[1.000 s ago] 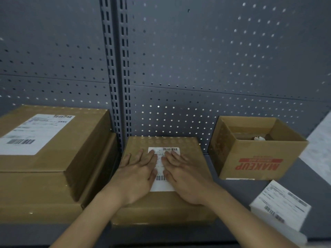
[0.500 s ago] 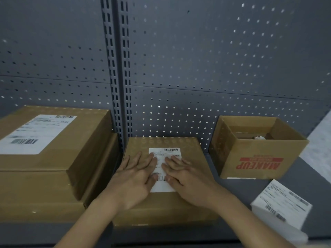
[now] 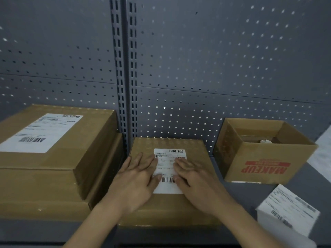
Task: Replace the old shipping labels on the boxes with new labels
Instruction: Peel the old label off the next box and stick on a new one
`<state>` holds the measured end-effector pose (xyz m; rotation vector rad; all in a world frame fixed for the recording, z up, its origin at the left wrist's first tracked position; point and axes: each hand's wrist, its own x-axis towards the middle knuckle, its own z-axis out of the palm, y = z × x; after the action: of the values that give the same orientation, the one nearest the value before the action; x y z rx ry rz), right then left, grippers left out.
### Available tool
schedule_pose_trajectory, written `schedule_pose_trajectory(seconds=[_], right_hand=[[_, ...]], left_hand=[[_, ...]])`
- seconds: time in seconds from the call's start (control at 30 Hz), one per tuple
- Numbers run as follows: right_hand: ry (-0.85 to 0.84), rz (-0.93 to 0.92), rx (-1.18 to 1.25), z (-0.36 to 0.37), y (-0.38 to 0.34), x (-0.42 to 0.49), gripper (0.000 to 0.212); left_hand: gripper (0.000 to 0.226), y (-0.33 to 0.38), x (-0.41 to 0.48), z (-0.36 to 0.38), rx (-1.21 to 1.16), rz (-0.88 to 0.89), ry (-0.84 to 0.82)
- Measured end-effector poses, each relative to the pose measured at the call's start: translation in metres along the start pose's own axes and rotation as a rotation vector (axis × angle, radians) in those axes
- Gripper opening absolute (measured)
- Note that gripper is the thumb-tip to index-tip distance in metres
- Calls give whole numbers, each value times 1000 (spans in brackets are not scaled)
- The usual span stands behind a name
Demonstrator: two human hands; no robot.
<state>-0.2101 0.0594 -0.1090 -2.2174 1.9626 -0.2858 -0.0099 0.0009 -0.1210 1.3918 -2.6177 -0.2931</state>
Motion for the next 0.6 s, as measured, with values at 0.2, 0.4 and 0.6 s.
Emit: schedule_pose_trajectory(seconds=[0.2,0.4,0.6], right_hand=[[33,43,151,-5,1,-2,54],[226,215,154,-14,20,-15,61],[126,476,507,-11,42,-25,62]], left_hand=[[62,3,0,-2,-59,-22,30],[75,1,-9,-9,-310,-268,52],[88,10,-19,-13,-550,-447,90]])
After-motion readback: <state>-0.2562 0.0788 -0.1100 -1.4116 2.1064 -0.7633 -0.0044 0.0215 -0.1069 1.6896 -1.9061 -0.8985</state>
